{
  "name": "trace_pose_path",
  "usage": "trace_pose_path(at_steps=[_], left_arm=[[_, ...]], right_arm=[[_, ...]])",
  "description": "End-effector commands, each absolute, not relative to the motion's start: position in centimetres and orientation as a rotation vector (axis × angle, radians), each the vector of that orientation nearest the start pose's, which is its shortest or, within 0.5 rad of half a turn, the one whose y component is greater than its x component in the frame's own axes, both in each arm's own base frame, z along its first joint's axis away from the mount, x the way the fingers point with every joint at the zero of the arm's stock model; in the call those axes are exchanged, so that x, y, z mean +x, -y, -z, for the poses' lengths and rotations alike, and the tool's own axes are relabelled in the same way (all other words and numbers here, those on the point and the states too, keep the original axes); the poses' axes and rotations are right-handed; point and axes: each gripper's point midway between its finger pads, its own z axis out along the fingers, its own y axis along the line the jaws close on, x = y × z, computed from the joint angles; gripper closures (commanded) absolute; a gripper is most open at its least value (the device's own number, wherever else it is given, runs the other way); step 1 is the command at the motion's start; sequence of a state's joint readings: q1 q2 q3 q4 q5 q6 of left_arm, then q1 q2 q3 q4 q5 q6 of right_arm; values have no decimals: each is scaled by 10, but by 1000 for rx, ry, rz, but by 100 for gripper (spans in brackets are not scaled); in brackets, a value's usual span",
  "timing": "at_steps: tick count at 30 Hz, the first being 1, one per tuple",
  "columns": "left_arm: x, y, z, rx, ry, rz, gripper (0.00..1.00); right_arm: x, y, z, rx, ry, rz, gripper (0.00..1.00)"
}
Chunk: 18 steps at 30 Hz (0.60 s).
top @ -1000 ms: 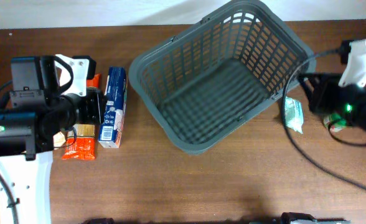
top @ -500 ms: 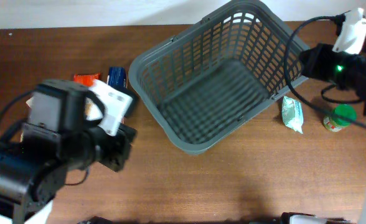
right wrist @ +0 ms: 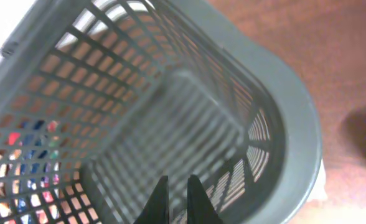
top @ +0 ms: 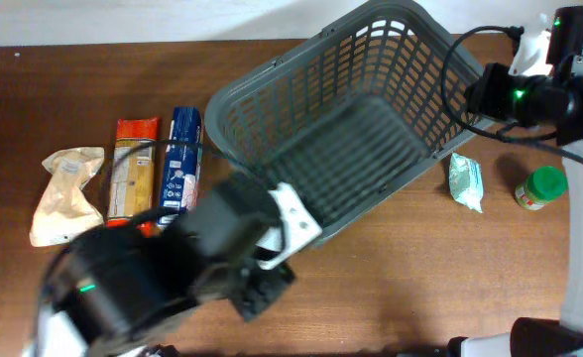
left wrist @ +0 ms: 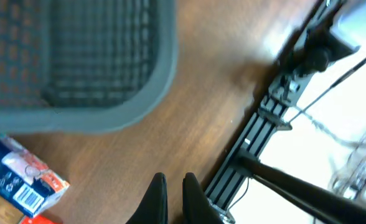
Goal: Pack container
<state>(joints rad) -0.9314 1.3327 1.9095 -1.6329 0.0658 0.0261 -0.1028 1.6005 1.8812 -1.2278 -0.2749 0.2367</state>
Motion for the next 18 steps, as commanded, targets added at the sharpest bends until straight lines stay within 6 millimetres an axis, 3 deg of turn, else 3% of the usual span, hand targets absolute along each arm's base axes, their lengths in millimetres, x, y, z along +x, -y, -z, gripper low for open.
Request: trace_pose_path(at_steps=[1,5,9,18], left_arm=[[147,231,-321,1333,-2393,299,98],[155,255,-293,1416,-2427,194,98],[161,266,-278,1443,-2461,164,98],[175,290,-269,1450,-2419,176,98]], right_arm=[[394,-5,-301,331,-2516,-375,96],[395,-4,-294,335,-2540,-375,96],[395,-4,-294,325,-2541,-367,96],[392,10,-282,347,-2586,-251,96]])
